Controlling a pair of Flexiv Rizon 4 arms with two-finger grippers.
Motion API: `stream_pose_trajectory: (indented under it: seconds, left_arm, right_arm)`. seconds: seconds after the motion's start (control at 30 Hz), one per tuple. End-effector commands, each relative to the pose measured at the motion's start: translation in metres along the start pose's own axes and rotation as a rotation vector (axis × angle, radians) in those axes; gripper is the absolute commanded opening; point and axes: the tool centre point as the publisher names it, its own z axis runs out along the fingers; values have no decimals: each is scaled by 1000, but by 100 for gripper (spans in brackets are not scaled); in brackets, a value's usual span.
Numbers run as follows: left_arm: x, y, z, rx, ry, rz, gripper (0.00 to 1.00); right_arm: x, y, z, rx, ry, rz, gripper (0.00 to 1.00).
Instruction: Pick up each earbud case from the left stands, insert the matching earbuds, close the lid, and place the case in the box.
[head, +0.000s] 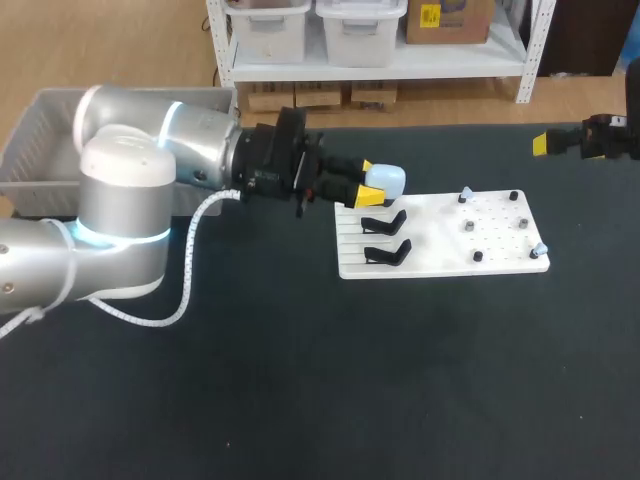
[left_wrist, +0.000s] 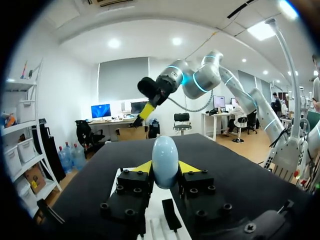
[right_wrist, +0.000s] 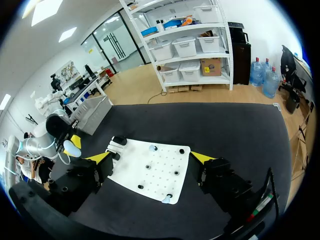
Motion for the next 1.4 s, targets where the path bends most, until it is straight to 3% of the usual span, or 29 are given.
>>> stream_pose_trajectory:
  seconds: [0.03, 0.43, 0.8, 1.4]
  left_arm:
    - [-5, -9, 0, -71, -20, 5, 0]
    - [-10, -14, 5, -66, -47, 25, 0]
    - [-2, -16, 5, -47, -99, -36, 0]
    - [8, -19, 5, -67, -90, -65, 0]
  right_arm:
    - [0, 0, 0, 1, 0, 0, 100]
    - [0, 0, 0, 1, 0, 0, 100]
    - [0, 0, 0, 1, 0, 0, 100]
    - [0, 0, 0, 1, 0, 0, 100]
